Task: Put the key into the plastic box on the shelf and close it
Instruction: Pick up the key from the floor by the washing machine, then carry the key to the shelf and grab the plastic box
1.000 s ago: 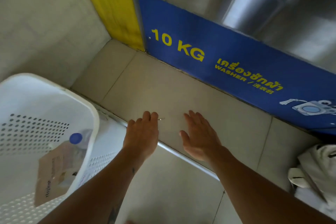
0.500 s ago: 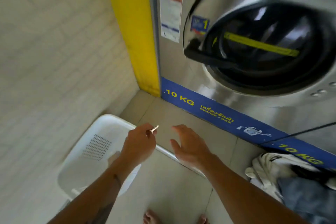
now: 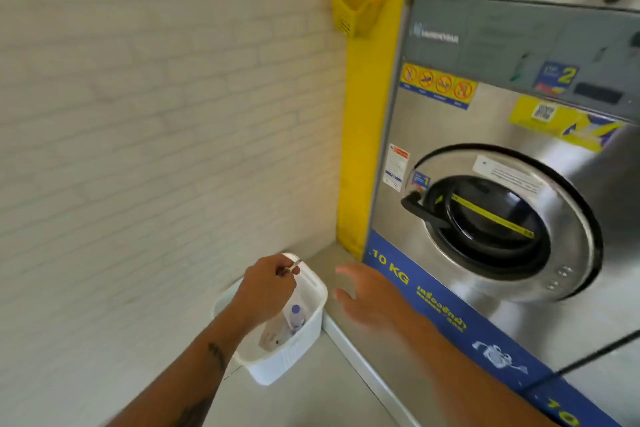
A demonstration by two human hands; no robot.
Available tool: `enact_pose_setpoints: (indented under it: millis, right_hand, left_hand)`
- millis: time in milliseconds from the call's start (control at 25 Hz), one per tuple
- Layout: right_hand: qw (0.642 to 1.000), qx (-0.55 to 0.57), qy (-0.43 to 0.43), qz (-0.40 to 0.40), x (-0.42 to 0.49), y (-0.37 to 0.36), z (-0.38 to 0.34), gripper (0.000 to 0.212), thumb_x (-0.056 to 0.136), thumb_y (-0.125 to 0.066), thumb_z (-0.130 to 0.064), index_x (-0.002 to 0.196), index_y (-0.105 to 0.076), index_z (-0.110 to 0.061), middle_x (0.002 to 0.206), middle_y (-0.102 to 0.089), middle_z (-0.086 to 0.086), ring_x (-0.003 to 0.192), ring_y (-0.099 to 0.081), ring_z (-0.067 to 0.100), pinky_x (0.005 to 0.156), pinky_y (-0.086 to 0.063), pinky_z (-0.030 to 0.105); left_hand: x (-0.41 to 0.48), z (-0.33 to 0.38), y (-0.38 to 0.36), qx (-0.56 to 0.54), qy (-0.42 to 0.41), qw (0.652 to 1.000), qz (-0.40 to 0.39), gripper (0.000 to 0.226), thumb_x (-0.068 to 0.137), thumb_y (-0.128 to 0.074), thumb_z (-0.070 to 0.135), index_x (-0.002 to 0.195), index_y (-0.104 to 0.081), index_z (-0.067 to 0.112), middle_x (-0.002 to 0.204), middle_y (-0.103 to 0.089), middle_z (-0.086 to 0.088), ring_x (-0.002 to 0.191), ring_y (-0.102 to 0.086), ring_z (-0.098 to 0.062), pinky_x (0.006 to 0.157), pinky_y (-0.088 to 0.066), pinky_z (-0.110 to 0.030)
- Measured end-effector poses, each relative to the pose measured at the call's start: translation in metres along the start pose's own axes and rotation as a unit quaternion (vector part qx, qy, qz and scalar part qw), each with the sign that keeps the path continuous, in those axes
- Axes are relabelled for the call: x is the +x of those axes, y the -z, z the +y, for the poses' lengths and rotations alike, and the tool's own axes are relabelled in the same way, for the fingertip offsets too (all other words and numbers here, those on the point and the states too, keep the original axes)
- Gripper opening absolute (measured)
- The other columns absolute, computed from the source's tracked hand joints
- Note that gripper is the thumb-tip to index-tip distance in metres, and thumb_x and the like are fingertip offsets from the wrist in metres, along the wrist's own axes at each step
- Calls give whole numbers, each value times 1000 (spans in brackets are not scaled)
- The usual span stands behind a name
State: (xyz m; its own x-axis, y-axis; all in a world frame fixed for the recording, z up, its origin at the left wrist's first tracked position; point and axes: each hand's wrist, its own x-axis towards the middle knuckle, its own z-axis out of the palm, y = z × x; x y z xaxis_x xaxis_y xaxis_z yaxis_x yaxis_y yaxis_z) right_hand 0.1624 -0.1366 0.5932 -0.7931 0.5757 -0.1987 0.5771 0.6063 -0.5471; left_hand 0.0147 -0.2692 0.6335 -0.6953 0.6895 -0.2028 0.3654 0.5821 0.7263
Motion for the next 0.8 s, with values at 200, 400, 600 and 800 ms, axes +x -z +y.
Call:
enact_pose_setpoints:
  millis: [200,400,600,800]
  right_hand:
    - [995,-26,93,-7,-64,-4,-91,51,94,-50,-42,143,-42,-29,150,-43,-5,135,-42,18,108,-36,33]
    - [973,-54,218,-48,-113,-40,-221,50,93,-47,-41,142,-42,-29,148,-43,-10,132,-44,16,104,-39,33]
    - [941,-67,319,-88,-171,-121,-370,51,92,-49,-39,141,-45,-27,147,-46,-6,130,-46,16,107,-38,35]
    - [911,-71,389,-121,-246,-225,-514,49,94,-49,-37,141,-45,-27,148,-44,-5,131,-46,18,107,-39,37]
  left_hand:
    - [-117,-22,75,-35,28,997,69,24,90,-50,13,101,-70,19,96,-71,-5,84,-66,-22,69,-50,-27]
    - [-232,-95,171,-79,78,978,176,24,89,-49,13,92,-69,24,88,-72,-4,71,-66,-23,61,-51,-26]
    - [-360,-198,264,-105,132,947,272,23,89,-48,11,93,-68,23,89,-72,-6,68,-62,-18,58,-50,-24]
    - [-489,-309,358,-74,175,921,341,24,89,-47,11,91,-69,21,87,-71,-5,65,-60,-17,56,-50,-24]
